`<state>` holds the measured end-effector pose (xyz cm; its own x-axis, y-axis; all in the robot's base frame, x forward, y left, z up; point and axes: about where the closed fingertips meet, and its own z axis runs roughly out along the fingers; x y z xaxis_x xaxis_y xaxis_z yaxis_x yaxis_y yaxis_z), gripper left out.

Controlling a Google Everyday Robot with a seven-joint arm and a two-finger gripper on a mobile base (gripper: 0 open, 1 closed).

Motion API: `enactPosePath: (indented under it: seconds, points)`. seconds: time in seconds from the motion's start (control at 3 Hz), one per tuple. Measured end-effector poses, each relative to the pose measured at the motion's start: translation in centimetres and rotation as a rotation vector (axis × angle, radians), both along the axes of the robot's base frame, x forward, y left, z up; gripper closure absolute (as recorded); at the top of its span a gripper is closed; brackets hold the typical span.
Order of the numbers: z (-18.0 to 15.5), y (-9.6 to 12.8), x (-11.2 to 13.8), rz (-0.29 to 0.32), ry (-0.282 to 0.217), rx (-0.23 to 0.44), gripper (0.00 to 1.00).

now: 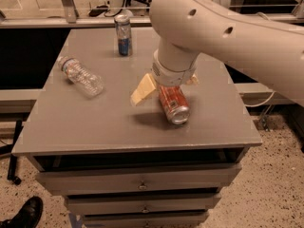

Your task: Place coke can upright

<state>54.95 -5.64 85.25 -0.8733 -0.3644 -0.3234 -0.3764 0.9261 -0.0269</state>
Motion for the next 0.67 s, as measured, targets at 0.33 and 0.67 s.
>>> enactPosePath:
  seconds: [0.33,0.67]
  points:
    - [-1.05,0.18,0.16,-0.042,0.013,-0.045,0.00]
    - [-1.83,-0.21,0.41,-0.073,0.015,-0.082,0.16]
